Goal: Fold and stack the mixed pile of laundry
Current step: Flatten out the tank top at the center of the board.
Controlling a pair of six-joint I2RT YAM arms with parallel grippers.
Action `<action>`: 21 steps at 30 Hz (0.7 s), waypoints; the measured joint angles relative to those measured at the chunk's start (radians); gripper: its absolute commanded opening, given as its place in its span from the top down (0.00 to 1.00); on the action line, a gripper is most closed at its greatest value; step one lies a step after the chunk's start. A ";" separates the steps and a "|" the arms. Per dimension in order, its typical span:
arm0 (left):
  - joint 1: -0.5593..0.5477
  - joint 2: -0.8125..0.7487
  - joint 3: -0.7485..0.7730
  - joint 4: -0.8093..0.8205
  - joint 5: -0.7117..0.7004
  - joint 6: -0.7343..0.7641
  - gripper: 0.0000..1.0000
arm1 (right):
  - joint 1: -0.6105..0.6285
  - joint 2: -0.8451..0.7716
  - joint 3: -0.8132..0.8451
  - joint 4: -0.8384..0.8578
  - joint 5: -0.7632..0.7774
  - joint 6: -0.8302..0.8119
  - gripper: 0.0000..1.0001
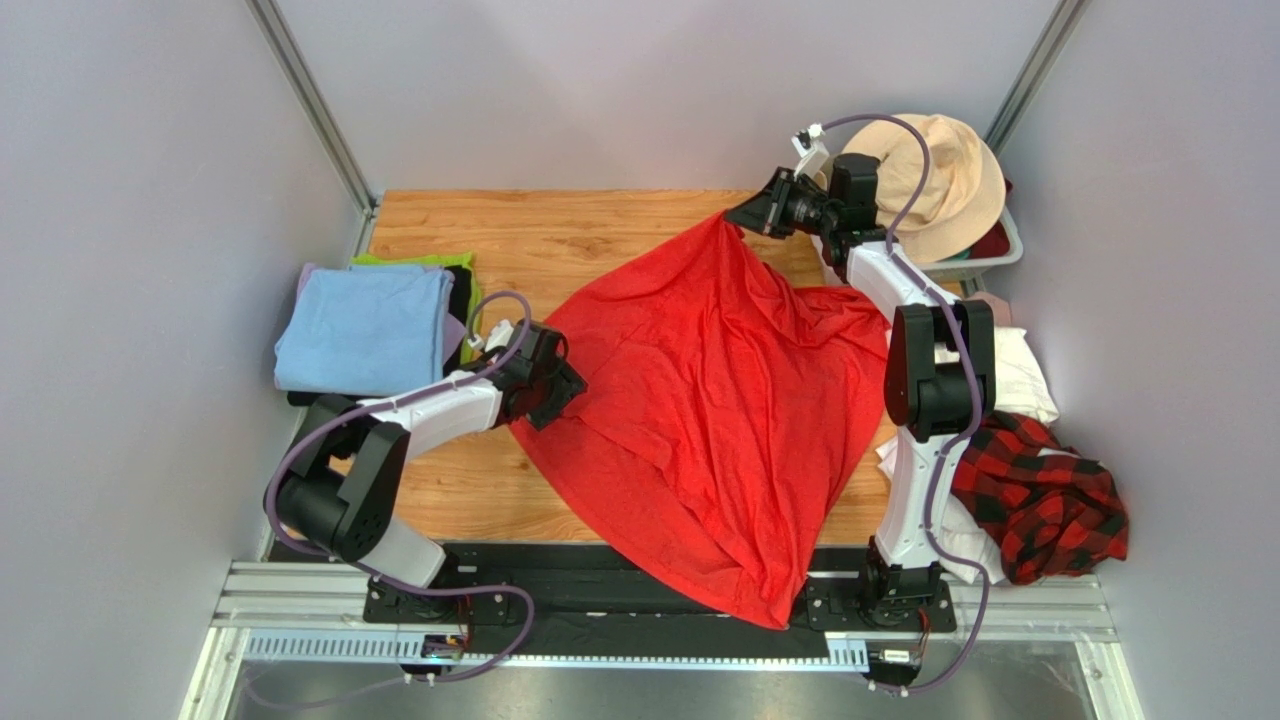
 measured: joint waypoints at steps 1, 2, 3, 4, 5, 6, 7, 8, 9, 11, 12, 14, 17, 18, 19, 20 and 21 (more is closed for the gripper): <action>0.000 0.000 0.000 -0.002 0.000 0.000 0.34 | 0.000 0.000 0.000 0.000 -0.001 0.002 1.00; 0.000 0.000 0.000 -0.002 0.000 0.000 0.34 | 0.000 0.000 0.000 0.000 -0.002 0.004 1.00; 0.000 0.000 0.000 -0.002 0.000 0.000 0.34 | 0.000 0.000 0.000 0.001 -0.003 0.006 1.00; 0.000 0.000 0.000 -0.002 0.000 0.000 0.35 | 0.000 0.000 0.000 0.001 -0.004 0.007 1.00; 0.000 0.000 0.000 -0.001 0.000 0.000 0.36 | 0.000 0.000 0.000 0.002 -0.006 0.010 1.00; 0.000 0.001 0.000 -0.001 0.000 0.000 0.36 | 0.000 0.000 0.000 0.003 -0.006 0.011 1.00; 0.000 0.002 0.000 -0.002 0.001 0.000 0.38 | 0.000 0.000 0.000 0.005 -0.007 0.012 1.00; 0.000 0.002 0.000 -0.002 0.001 0.000 0.42 | 0.000 0.000 0.000 0.007 -0.008 0.013 1.00; 0.000 0.002 0.000 -0.002 0.001 0.001 0.44 | 0.000 0.000 0.000 0.008 -0.008 0.014 1.00; 0.000 0.006 0.000 -0.003 0.000 0.004 0.47 | 0.000 0.000 0.000 0.011 -0.009 0.014 1.00; 0.000 0.009 0.000 -0.002 0.001 0.005 0.47 | 0.000 0.000 0.000 0.014 -0.009 0.014 1.00; 0.000 0.013 0.000 0.001 0.001 0.006 0.50 | 0.000 0.000 0.000 0.017 -0.010 0.015 1.00; 0.000 0.026 0.011 0.000 0.003 0.008 0.46 | 0.000 0.000 0.000 0.023 -0.012 0.017 1.00; 0.000 0.034 0.018 0.001 0.005 0.008 0.46 | 0.000 0.000 0.000 0.023 -0.014 0.018 1.00; 0.000 0.043 0.029 0.000 0.009 0.008 0.48 | 0.000 0.000 -0.002 0.024 -0.015 0.018 1.00; 0.000 0.053 0.040 0.001 0.012 0.011 0.54 | 0.000 0.000 -0.004 0.027 -0.016 0.018 1.00; 0.000 0.062 0.048 0.000 0.014 0.012 0.62 | 0.000 0.000 -0.008 0.030 -0.017 0.019 1.00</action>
